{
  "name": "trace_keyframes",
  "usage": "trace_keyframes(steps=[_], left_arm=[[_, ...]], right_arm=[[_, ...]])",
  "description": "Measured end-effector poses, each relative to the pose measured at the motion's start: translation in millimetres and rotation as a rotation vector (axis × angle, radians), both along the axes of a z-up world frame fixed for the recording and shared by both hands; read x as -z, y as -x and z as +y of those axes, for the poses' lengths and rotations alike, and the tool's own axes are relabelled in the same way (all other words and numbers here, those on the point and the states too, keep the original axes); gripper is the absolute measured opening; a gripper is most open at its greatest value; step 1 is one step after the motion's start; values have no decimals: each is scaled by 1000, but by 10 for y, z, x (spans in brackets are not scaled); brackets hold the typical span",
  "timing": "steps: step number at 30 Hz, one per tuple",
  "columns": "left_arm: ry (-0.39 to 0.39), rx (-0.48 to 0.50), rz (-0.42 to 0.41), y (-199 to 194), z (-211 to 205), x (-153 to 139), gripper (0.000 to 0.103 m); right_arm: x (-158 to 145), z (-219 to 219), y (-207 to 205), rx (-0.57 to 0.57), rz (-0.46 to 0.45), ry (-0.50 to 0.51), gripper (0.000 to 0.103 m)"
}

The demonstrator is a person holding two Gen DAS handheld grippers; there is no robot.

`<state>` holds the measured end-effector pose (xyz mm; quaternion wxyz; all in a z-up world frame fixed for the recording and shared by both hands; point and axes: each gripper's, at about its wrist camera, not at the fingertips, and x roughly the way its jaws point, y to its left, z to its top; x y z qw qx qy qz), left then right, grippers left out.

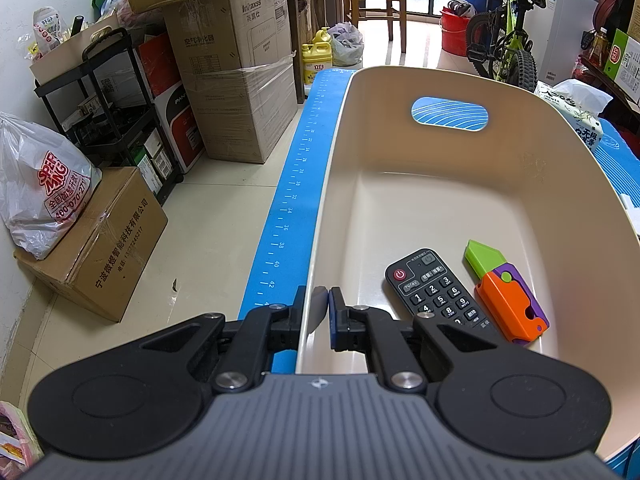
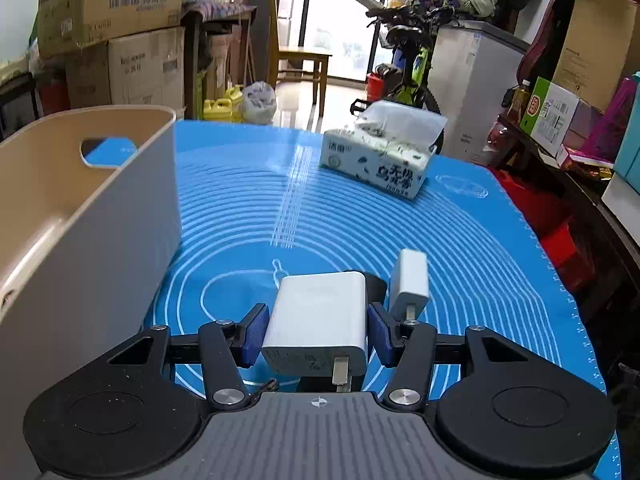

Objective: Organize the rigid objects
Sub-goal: 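Carry the white charger over the bin and open the right gripper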

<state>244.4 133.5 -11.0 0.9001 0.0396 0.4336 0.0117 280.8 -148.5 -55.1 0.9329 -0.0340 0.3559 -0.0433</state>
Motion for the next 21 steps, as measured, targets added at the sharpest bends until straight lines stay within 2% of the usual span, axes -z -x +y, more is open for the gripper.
trace_keyframes(steps=[8, 12, 21], left_arm=[[0, 0, 0, 0, -2, 0, 11], [0, 0, 0, 0, -2, 0, 11], [0, 0, 0, -1, -3, 0, 11]], right_arm=[[-354, 30, 157, -27, -92, -20, 57], [-587, 66, 215, -48, -138, -71, 57], [-1026, 443, 322, -167, -233, -91, 57]])
